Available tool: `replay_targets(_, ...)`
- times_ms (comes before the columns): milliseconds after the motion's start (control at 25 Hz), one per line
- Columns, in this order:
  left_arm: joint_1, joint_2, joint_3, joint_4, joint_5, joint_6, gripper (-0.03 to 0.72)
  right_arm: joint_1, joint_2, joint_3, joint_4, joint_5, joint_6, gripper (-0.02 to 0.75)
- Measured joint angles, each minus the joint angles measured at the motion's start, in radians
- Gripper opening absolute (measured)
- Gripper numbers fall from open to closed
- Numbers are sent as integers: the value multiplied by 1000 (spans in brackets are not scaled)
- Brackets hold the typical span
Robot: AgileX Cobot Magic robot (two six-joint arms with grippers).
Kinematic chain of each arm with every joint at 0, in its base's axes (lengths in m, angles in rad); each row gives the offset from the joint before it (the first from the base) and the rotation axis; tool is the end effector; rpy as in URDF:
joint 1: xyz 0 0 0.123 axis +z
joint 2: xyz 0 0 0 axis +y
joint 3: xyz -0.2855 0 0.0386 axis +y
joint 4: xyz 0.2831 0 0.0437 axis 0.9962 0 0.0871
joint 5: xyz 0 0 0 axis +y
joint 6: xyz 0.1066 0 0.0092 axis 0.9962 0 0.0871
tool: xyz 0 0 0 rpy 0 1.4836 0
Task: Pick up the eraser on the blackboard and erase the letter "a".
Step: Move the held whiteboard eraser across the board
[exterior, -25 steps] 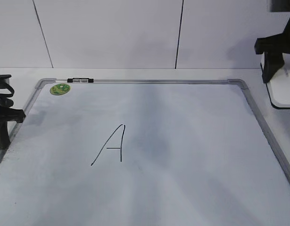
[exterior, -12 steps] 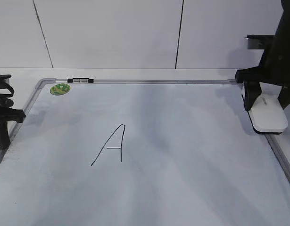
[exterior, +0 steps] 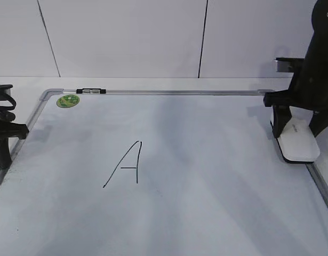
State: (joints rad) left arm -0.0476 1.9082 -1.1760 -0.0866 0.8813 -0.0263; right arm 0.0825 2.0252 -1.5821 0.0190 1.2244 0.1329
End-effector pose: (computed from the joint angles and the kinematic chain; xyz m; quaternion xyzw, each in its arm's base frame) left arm 0.3748 -0.0250 0.1162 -0.0161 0.9990 -0.0348 0.0210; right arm 0.4317 0.0376 0.1737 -0.0285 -0.9995 -0.0084 0.0057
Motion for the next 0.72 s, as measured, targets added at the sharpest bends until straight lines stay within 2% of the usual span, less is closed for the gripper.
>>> replay_targets(720, 0, 0, 0, 0, 0, 0, 45, 0, 7, 0, 6, -5, -8, 566)
